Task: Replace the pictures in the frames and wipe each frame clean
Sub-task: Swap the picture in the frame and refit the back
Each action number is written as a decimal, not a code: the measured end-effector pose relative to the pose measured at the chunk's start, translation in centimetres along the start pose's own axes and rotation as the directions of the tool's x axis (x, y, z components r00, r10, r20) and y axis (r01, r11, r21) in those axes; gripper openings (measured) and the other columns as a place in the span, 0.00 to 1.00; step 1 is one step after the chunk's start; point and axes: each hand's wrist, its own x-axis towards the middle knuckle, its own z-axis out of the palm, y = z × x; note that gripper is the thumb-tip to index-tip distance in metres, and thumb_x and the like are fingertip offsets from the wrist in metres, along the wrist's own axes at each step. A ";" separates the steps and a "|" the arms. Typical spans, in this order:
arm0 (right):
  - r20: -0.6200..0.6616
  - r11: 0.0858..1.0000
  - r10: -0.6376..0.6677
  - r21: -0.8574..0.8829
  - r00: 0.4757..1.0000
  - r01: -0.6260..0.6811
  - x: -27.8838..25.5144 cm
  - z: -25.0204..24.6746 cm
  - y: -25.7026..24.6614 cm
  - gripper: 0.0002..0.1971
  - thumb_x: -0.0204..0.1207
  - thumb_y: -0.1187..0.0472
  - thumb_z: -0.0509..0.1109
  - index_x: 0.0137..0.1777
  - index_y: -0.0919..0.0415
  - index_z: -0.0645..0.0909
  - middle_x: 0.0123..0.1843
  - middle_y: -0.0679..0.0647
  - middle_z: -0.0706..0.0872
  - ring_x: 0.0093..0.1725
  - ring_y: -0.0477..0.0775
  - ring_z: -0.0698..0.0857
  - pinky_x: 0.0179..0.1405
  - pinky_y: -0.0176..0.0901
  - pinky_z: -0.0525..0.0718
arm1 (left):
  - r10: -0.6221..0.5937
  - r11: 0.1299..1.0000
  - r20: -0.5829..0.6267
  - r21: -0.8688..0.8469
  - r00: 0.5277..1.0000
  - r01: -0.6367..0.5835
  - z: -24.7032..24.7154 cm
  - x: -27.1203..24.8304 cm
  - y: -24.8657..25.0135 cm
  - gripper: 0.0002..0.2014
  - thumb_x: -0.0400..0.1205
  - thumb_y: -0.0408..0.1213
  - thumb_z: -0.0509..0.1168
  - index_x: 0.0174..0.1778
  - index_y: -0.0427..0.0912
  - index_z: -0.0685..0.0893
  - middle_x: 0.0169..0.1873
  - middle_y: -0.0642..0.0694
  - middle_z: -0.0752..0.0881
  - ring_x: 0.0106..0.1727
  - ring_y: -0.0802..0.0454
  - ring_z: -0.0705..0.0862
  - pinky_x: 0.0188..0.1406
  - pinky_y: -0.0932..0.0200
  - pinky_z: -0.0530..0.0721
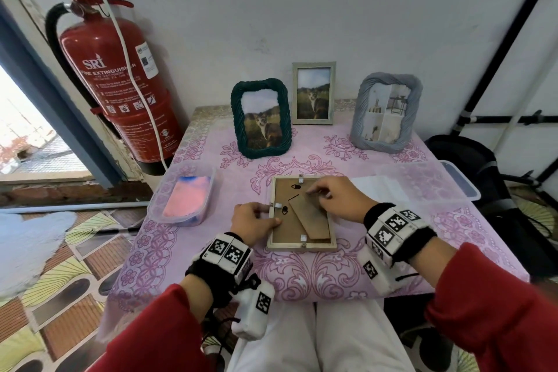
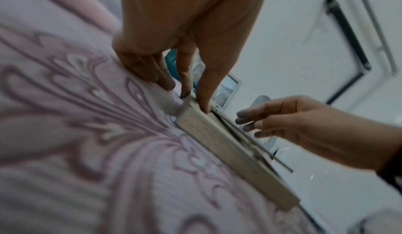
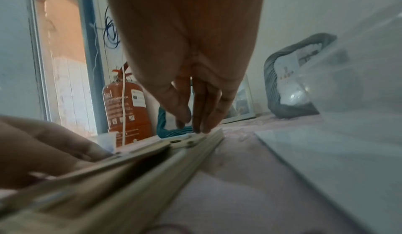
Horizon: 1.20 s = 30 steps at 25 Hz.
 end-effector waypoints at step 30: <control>-0.618 0.776 0.131 0.551 0.775 0.307 -2.5 -6.7 -7.1 0.12 0.76 0.65 0.69 0.45 0.47 0.71 0.42 0.58 0.89 0.31 0.40 0.85 0.30 0.33 0.82 | 0.653 0.724 0.016 -0.306 0.757 -0.618 1.3 -4.6 9.0 0.13 0.76 0.31 0.71 0.53 0.51 0.83 0.59 0.50 0.81 0.61 0.56 0.82 0.56 0.53 0.85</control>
